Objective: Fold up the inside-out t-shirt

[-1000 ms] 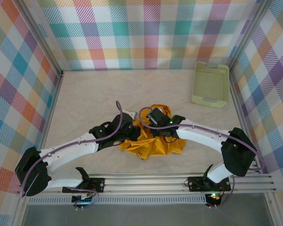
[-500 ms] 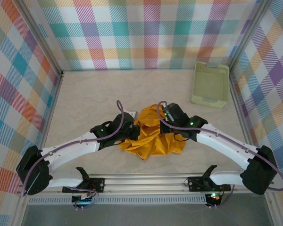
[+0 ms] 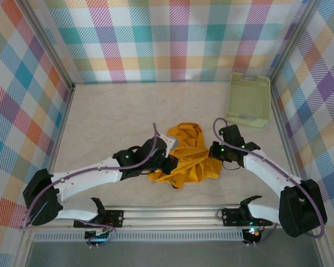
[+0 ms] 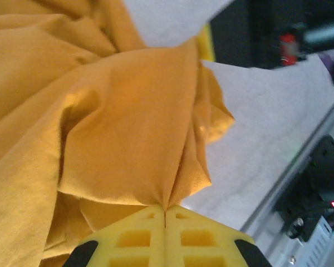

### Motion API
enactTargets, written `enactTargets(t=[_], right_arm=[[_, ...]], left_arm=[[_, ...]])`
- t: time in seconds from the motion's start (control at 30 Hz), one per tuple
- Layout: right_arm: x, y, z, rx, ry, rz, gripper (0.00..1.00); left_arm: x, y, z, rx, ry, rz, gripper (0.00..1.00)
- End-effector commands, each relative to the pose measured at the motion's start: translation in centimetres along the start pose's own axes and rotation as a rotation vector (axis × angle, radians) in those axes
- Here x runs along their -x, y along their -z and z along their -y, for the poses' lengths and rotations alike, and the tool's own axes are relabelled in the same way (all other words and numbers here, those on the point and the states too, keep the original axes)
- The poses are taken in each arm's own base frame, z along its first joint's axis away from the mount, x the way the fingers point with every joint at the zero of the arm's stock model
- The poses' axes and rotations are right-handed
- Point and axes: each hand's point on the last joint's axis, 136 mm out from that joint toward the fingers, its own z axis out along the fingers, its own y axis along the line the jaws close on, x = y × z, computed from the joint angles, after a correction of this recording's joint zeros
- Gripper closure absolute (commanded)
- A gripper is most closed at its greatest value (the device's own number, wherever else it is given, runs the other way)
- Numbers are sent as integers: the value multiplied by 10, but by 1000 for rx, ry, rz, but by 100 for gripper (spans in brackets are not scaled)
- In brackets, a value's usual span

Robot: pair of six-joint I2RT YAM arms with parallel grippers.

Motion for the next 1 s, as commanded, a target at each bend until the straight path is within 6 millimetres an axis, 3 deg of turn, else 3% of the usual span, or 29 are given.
enactTargets(t=[0.0, 0.13, 0.27, 0.4, 0.53, 0.73, 0.8, 0.97], right_arm=[[2, 4, -3, 24, 9, 16, 79], [-1, 24, 3, -8, 75, 67, 51], [-17, 39, -14, 56, 172, 82, 41], [-40, 29, -20, 38, 235, 30, 43], [-44, 15, -22, -7, 283, 9, 51], [-54, 8, -44, 36, 357, -14, 43], [-53, 5, -43, 31, 338, -7, 43], [-20, -3, -34, -15, 227, 58, 53]], left_arm=[[-3, -10, 25, -56, -101, -39, 100], [-9, -16, 25, -47, -105, -55, 100], [-10, -17, 23, -37, -105, -53, 100], [-8, -18, 23, -34, -109, -46, 100], [-11, -22, 23, -35, -112, -64, 100], [-18, -23, 19, -23, -106, -77, 100], [-24, -28, 18, -17, -116, -101, 100], [-61, -43, 31, -53, -163, -193, 100]])
